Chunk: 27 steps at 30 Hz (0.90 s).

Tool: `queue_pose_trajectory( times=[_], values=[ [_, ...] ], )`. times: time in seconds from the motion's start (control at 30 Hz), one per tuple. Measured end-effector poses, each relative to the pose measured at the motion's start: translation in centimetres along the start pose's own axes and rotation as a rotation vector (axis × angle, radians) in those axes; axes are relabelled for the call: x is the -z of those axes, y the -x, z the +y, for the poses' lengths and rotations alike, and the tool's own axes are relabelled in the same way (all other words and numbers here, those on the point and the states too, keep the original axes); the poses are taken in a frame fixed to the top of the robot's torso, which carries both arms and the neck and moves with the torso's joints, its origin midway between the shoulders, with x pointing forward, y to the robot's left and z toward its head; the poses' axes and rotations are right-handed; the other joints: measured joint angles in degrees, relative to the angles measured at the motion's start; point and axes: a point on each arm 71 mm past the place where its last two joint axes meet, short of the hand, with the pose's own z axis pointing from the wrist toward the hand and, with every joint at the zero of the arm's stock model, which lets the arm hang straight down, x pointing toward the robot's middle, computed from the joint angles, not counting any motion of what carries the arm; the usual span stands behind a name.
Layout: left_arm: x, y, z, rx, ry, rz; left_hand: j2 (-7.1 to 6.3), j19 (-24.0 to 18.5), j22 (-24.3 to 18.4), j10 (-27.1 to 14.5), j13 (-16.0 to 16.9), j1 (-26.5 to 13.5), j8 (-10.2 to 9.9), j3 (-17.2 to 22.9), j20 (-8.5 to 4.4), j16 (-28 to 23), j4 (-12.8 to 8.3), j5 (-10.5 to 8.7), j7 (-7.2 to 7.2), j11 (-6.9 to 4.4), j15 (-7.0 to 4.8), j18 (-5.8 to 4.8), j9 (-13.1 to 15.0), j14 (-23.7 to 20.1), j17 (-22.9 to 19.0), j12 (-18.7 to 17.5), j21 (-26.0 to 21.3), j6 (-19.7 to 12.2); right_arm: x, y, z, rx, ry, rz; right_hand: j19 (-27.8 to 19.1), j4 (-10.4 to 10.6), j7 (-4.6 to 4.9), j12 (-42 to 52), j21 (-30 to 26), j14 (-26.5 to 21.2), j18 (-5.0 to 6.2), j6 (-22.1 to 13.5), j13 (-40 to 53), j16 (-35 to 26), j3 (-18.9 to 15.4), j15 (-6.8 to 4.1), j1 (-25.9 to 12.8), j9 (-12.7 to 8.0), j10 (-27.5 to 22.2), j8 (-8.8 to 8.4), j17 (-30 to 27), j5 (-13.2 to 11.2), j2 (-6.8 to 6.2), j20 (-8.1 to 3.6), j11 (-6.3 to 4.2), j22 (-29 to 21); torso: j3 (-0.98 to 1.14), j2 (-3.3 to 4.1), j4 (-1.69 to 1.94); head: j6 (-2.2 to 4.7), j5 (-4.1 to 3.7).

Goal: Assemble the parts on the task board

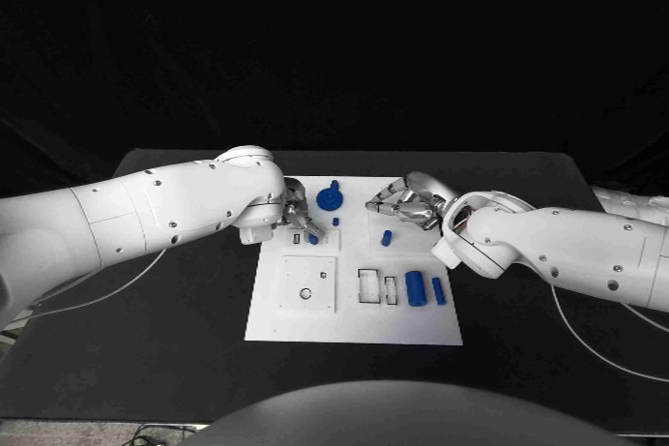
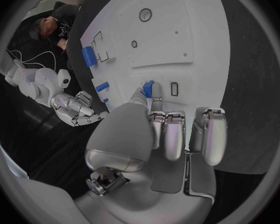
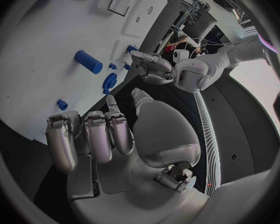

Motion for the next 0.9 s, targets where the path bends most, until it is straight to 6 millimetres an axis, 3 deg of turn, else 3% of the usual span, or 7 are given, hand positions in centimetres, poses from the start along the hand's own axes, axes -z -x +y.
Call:
queue_pose_trajectory(
  times=[0.9],
  values=[
    [0.00,0.14,-0.07,-0.006,-0.014,-0.022,-0.34,0.0,0.0,0.0,1.1,2.3,-0.5,1.6,0.00,0.0,-0.1,0.46,0.25,0.00,0.00,0.00,0.4,0.0,0.0,-0.2,0.0,0.0,-0.02,-0.02,0.04,0.000,0.001,0.000,0.0,0.0,0.00,0.0,0.0,0.0,0.00,0.0,0.0,0.0,0.0,0.00,0.0,0.0,0.0,0.00,0.0,0.0,0.00,0.00,0.00,0.0,-0.01,0.01,0.04,-0.10,-0.09]
  ],
)
